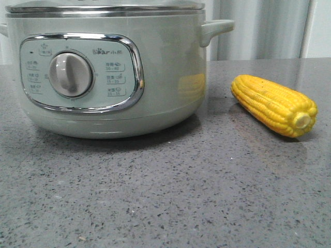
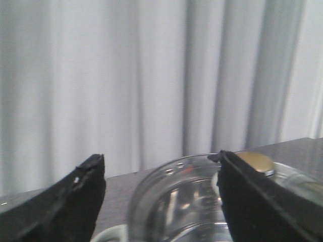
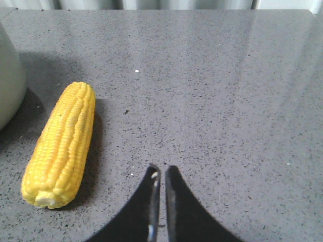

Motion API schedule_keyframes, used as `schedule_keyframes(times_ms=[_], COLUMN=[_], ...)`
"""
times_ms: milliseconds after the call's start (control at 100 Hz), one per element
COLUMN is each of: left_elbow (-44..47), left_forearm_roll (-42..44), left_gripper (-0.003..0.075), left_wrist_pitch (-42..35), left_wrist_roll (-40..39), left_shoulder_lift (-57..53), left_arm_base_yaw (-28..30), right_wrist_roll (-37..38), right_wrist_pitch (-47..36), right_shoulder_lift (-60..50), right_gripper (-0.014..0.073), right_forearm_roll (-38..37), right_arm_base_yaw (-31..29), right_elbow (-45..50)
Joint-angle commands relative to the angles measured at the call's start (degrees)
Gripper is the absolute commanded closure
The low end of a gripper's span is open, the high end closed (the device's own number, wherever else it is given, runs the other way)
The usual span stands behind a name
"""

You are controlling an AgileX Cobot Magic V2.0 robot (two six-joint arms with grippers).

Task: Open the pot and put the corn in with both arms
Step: 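Grasp the gold knob of the glass lid with the left gripper, then lift the glass lid off the pot with the left gripper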

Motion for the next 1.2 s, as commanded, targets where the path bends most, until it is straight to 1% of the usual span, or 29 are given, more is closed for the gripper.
schedule_keyframes(times_ms=[0, 120, 210, 450, 610, 700, 790, 900, 980, 1050, 1120, 1190], left_elbow=[-3.64, -7.55, -10.70, -17.91, -20.43, -20.59, -20.59, -20.59, -20.59, -20.59, -20.59, -20.59], left_forearm_roll=[-0.14, 2.97, 4.26, 4.26, 3.81, 3.81, 3.66, 3.66, 3.66, 3.66, 3.66, 3.66], left_gripper=[0.0287, 0.0288, 0.0288, 0.0288, 0.0287, 0.0281, 0.0255, 0.0256, 0.0268, 0.0300, 0.0356, 0.0428], left_wrist_pitch=[-7.78, -9.41, -9.53, -9.50, -6.43, -6.30, -6.12, -6.06, -5.57, -5.09, -4.57, -4.02], left_wrist_roll=[-0.41, -0.41, -0.41, -0.41, -0.41, -0.41, -0.41, -0.41, -0.41, -0.41, -0.41, -0.41], left_shoulder_lift=[4.56, 11.48, 15.54, 24.58, 27.41, 28.04, 28.19, 28.19, 28.19, 28.19, 28.19, 28.19], left_arm_base_yaw=[-4.03, -7.18, -8.48, -8.75, -8.25, -7.59, -7.12, -7.12, -7.12, -7.12, -7.12, -7.12], right_wrist_roll=[-0.29, -0.29, -0.29, -0.29, -0.29, -0.29, -0.29, -0.29, -0.29, -0.29, -0.29, -0.29], right_wrist_pitch=[-4.81, -4.81, -4.81, -4.81, -4.81, -4.81, -4.81, -4.81, -4.81, -4.81, -4.81, -4.81], right_shoulder_lift=[0.69, 0.69, 0.69, 0.69, 0.69, 0.69, 0.69, 0.69, 0.69, 0.69, 0.69, 0.69], right_gripper=[0.0650, 0.0650, 0.0650, 0.0650, 0.0650, 0.0650, 0.0650, 0.0650, 0.0650, 0.0650, 0.0650, 0.0650], right_forearm_roll=[0.04, 0.04, 0.04, 0.04, 0.04, 0.04, 0.04, 0.04, 0.04, 0.04, 0.04, 0.04], right_arm_base_yaw=[0.03, 0.03, 0.03, 0.03, 0.03, 0.03, 0.03, 0.03, 0.03, 0.03, 0.03, 0.03], right_elbow=[-1.49, -1.49, -1.49, -1.49, -1.49, -1.49, -1.49, -1.49, -1.49, -1.49, -1.49, -1.49])
